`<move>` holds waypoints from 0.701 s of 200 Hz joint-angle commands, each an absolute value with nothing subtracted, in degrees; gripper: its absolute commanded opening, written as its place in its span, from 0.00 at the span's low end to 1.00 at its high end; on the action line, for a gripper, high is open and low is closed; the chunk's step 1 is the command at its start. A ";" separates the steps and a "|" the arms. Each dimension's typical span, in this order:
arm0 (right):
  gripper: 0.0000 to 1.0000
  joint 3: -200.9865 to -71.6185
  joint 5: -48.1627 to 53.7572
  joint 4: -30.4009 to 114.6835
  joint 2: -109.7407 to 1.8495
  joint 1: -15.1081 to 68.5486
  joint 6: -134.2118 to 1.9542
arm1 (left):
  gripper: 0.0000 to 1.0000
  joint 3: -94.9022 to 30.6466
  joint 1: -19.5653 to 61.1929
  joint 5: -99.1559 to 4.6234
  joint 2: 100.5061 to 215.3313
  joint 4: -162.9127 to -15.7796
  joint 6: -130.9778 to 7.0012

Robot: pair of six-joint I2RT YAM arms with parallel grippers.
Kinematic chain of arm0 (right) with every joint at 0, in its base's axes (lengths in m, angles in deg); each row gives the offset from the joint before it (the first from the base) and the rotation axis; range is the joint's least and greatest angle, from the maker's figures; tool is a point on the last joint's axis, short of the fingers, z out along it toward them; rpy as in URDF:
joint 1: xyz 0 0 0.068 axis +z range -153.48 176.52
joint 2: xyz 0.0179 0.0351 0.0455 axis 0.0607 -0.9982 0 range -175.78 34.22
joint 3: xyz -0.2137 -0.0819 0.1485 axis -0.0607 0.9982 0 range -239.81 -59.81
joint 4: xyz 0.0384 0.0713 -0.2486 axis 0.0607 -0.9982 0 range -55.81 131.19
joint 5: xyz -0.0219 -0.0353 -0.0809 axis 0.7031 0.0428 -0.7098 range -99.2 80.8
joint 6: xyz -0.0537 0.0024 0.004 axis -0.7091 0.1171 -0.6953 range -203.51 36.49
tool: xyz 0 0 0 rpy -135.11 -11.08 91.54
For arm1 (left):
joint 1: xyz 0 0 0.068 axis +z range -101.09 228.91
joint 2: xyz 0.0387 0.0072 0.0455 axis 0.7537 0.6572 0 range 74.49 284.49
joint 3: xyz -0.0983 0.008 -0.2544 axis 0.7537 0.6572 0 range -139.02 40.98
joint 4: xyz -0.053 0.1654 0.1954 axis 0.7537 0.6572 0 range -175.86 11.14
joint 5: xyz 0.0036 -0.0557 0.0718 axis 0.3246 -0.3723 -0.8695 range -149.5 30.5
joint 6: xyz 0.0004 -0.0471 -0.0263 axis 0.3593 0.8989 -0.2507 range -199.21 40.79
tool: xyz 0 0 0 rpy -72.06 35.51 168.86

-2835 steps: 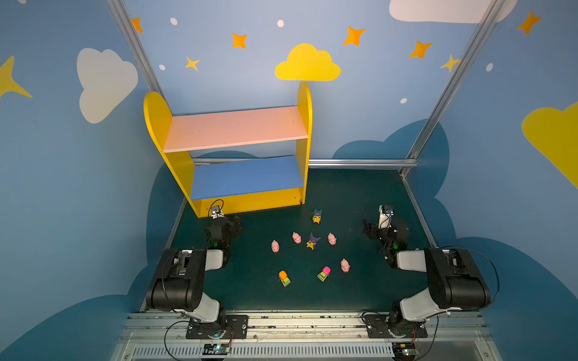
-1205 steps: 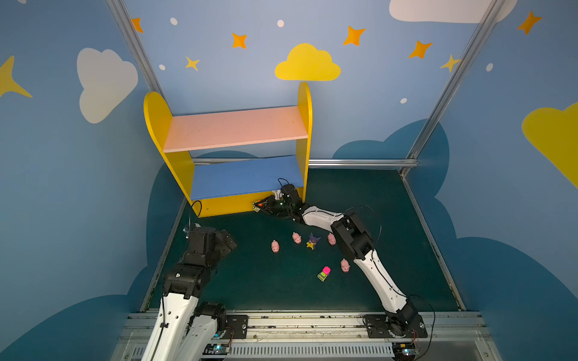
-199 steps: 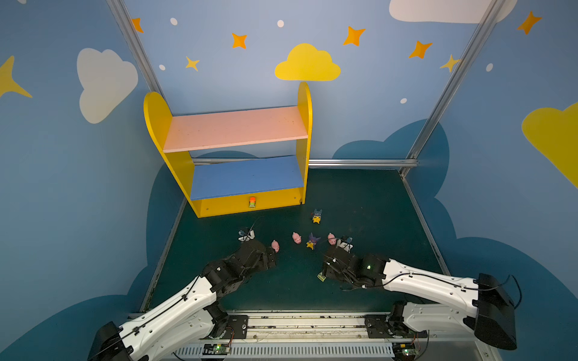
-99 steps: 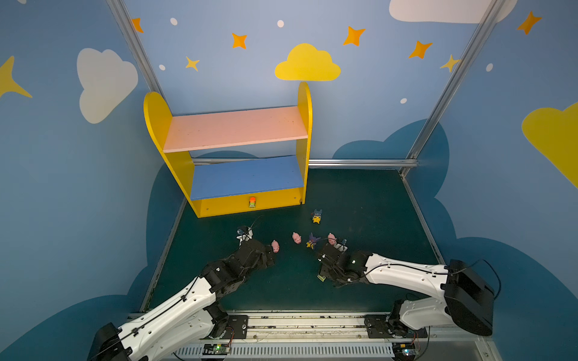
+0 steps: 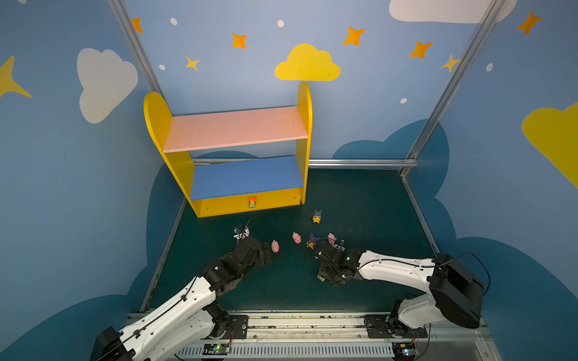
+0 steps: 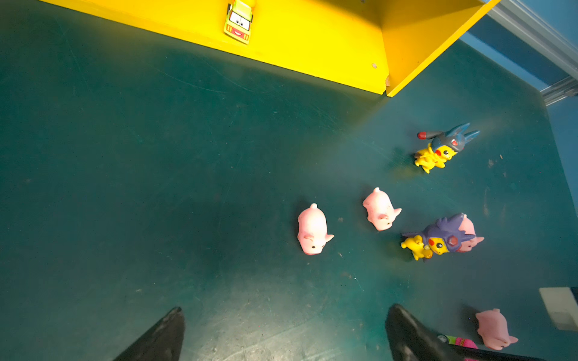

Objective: Organize plastic toys on shelves
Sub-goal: Pick up the plastic toy from the bottom-center of the table.

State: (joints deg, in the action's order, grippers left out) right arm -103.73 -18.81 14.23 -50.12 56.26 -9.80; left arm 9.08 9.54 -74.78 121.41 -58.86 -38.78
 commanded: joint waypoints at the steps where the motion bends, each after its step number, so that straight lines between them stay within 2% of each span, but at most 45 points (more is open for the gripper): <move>1: 0.39 -104.94 -17.93 14.28 -51.41 56.21 -9.33 | 1.00 9.51 10.23 -74.38 120.31 -58.42 -39.92; 16: 0.36 -105.02 -17.83 14.30 -52.00 56.15 -9.33 | 1.00 9.60 10.64 -74.29 119.98 -58.16 -39.92; 42: 0.36 -105.00 -17.22 14.30 -52.68 55.93 -9.27 | 1.00 9.90 11.36 -74.17 119.50 -57.84 -39.92; 68: 0.25 -105.35 -16.88 14.00 -52.64 55.76 -9.82 | 1.00 9.95 11.73 -74.05 118.90 -57.55 -39.77; 92: 0.20 -106.29 -17.09 12.86 -51.11 55.84 -10.67 | 1.00 9.60 12.13 -74.52 118.28 -56.69 -39.92; 140: 0.19 -109.82 -17.13 13.19 -46.95 55.84 -13.75 | 1.00 9.09 12.83 -74.96 117.04 -55.17 -39.25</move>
State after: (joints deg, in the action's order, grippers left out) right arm -106.20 -17.04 13.73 -49.55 55.96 -11.44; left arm 9.40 12.36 -74.13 117.82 -57.53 -39.40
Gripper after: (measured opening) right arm 0.270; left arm 0.996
